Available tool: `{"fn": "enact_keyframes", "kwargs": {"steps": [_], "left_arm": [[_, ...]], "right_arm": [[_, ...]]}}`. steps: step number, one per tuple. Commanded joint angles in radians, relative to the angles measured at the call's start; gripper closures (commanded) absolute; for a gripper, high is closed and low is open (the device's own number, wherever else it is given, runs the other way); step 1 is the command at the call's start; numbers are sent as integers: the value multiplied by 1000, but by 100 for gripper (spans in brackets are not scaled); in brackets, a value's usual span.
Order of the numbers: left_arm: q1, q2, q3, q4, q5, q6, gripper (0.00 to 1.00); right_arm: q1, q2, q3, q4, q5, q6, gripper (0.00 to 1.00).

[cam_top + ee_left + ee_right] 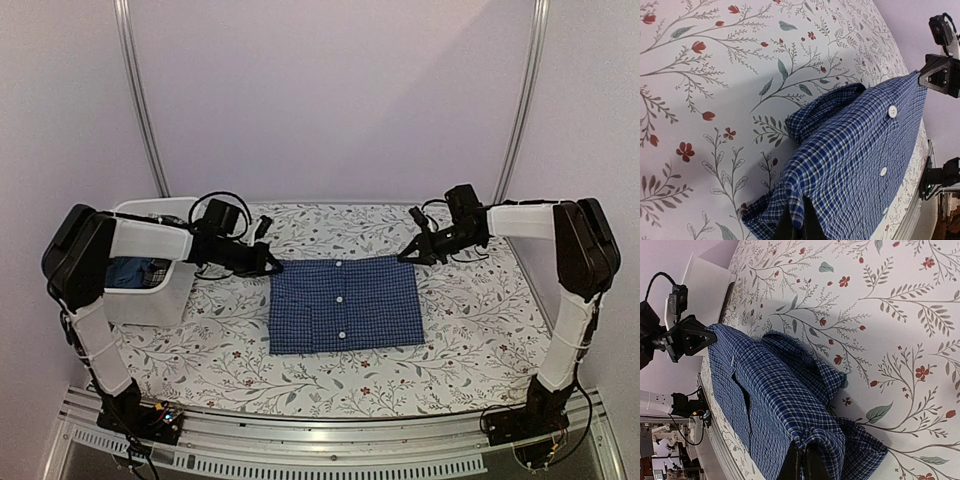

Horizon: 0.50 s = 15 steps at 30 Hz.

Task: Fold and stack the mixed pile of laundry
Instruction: Pick up the square-folded shirt from the center of the board, then adjust the square-folded shirt at the center of the board.

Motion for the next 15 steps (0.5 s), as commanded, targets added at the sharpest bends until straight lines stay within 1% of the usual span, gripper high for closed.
{"fn": "enact_keyframes", "kwargs": {"steps": [1, 6, 8, 12, 15], "left_arm": [[45, -21, -47, 32, -52, 4, 100], [52, 94, 13, 43, -80, -8, 100], [51, 152, 49, 27, -116, -14, 100], [52, 220, 97, 3, -188, -19, 100], [50, 263, 141, -42, -215, -7, 100]], "right_arm": [[5, -46, 9, 40, 26, 0, 100], [20, 96, 71, 81, 61, 9, 100], [21, 165, 99, 87, 89, 17, 100], [22, 246, 133, 99, 142, 33, 99], [23, 278, 149, 89, 175, 38, 99]]}}
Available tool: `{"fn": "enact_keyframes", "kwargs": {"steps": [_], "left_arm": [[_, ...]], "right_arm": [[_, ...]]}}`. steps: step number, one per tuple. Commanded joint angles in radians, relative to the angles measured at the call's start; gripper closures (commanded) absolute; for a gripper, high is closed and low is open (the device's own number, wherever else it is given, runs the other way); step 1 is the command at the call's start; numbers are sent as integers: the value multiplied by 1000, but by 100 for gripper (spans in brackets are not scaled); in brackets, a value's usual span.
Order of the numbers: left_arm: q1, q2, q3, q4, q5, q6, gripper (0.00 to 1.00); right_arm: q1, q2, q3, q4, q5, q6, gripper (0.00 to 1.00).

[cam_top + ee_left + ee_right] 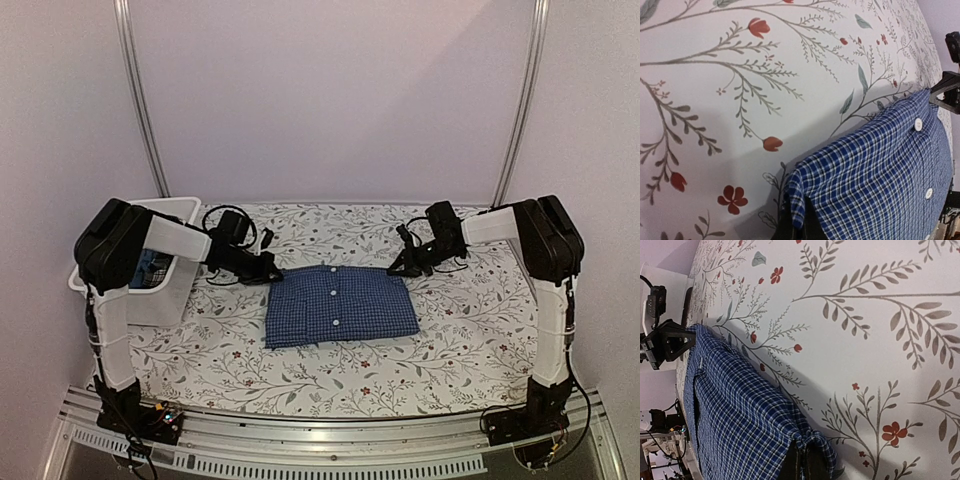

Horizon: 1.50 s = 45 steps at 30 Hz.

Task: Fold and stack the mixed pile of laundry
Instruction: Adjust the square-folded shirt at the center of the board, then smooth out the square-folded shirt at the center of the board.

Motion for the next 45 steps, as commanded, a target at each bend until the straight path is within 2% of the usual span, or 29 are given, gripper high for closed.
{"fn": "enact_keyframes", "kwargs": {"steps": [1, 2, 3, 4, 6, 7, 9, 12, 16, 20, 23, 30, 34, 39, 43, 45], "left_arm": [[22, 53, 65, -83, -126, 15, 100], [22, 55, 78, -99, -129, 25, 99], [21, 47, 89, -114, -131, 41, 94], [22, 29, 89, -125, -144, 55, 87], [21, -40, 63, -123, -161, 81, 69], [21, -82, 44, -115, -157, 93, 60], [19, -177, 4, -99, -137, 105, 52], [-9, -313, -79, -54, -84, 112, 39], [-104, -434, -177, 39, 34, 92, 29], [-207, -427, -234, 171, 222, 13, 28], [-261, -372, -283, 294, 308, -59, 28], [-255, -178, -417, 615, 440, -273, 27], [-213, -148, -520, 696, 400, -332, 26], [-164, -233, -592, 646, 345, -290, 23], [-163, -400, -553, 402, 237, -122, 19], [-182, -480, -482, 256, 137, -18, 18]], "right_arm": [[-6, 41, 41, -8, 94, 14, 96], [-5, 43, 53, -25, 94, 11, 89], [-6, 42, 69, -56, 99, 1, 76], [-5, 29, 82, -85, 108, -7, 62], [-8, -18, 89, -119, 125, -25, 46], [-9, -68, 89, -130, 127, -35, 41], [-9, -141, 86, -158, 122, -46, 30], [-7, -240, 59, -184, 45, -46, 21], [43, -334, -36, -121, -96, 10, 17], [147, -347, -159, 23, -284, 100, 17], [220, -306, -235, 151, -397, 183, 17], [212, -97, -362, 254, -509, 218, 19], [150, -46, -474, 253, -482, 186, 20], [93, -112, -568, 233, -468, 170, 21], [80, -271, -595, 146, -439, 145, 21], [55, -360, -610, 136, -427, 166, 21]]}}
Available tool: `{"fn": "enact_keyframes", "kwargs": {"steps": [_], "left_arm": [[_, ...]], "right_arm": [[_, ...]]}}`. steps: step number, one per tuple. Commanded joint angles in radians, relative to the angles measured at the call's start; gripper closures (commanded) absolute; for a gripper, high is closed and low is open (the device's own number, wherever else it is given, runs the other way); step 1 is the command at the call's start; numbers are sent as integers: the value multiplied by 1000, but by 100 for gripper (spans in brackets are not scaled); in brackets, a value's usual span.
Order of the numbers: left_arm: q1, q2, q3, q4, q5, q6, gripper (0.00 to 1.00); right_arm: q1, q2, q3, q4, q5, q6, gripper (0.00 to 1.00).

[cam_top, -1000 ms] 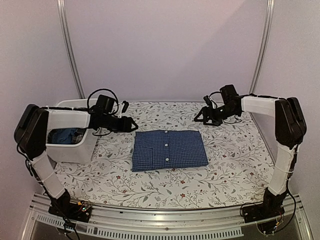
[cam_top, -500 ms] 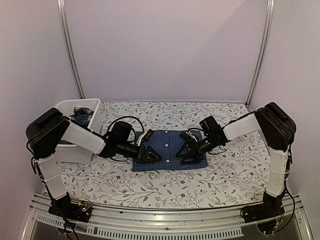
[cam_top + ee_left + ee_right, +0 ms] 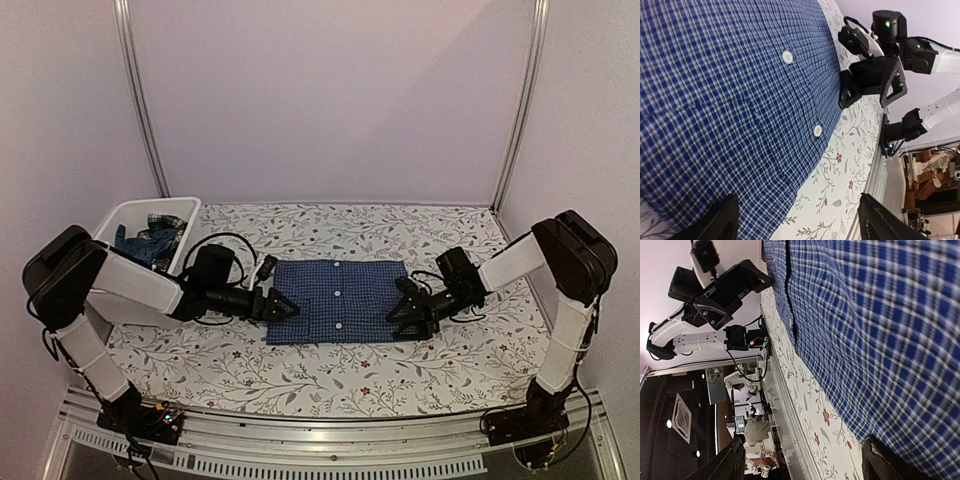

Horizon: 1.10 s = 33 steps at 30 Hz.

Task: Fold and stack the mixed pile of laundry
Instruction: Smooth out the square-folded shirt at the center of the board, then pick up the square-folded shirt from the center of the board.

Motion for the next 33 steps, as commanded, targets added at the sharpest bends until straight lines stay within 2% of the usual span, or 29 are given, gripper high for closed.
{"fn": "enact_keyframes", "kwargs": {"steps": [1, 5, 7, 9, 12, 19, 27, 33], "left_arm": [[-33, -188, 126, -334, -246, 248, 16], [-152, -236, 243, -447, -502, 453, 14], [-234, -198, 312, -482, -633, 564, 15], [-309, -115, 387, -547, -672, 675, 20], [-386, 16, 529, -641, -703, 787, 33], [-505, 237, 747, -656, -709, 912, 45], [-550, 420, 871, -671, -697, 1016, 48], [-555, 516, 932, -658, -671, 1013, 58]], "right_arm": [[-57, -196, -46, -104, 117, 16, 21], [-113, -344, -30, -90, 170, 92, 20], [-139, -367, -24, -89, 195, 119, 21], [-161, -370, -26, -92, 233, 144, 21], [-174, -364, -33, -92, 263, 177, 20], [-195, -371, -103, -53, 294, 248, 18], [-211, -390, -178, -16, 328, 290, 16], [-215, -376, -201, -26, 330, 282, 16]]}}
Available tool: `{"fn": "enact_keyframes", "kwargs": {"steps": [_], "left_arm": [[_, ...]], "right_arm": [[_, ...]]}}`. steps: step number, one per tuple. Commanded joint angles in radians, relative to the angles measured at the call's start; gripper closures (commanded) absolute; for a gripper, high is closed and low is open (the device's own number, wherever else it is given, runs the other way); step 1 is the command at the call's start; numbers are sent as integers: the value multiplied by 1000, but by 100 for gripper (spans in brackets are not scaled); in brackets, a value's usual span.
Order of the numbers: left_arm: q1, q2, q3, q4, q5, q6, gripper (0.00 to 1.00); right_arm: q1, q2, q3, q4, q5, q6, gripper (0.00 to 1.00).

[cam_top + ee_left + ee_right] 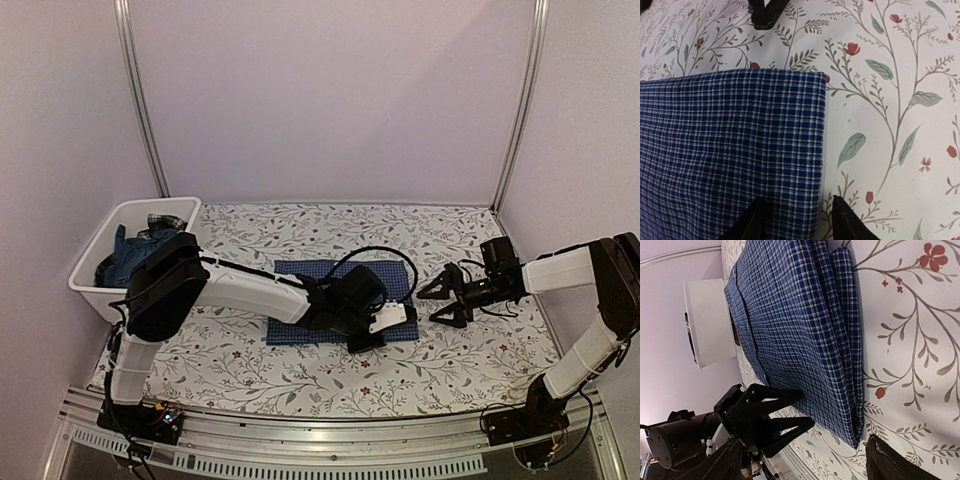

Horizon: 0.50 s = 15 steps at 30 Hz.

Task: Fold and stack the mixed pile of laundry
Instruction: Pick up the square-folded shirt from the center of the board.

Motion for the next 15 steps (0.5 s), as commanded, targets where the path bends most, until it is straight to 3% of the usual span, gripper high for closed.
{"fn": "enact_keyframes", "kwargs": {"steps": [1, 3, 6, 15], "left_arm": [[-15, 73, 75, -8, 22, 21, 61], [-14, 90, 99, -8, 25, 9, 73], [-10, 71, 112, -1, 25, -13, 100], [0, -79, 12, 41, 134, -7, 100]], "right_arm": [[-7, -2, -28, 18, 15, 1, 15], [-6, 5, -35, 10, 23, -6, 15], [-6, 28, -52, 11, 17, -21, 15], [4, 169, -46, 167, -127, 15, 9]]}}
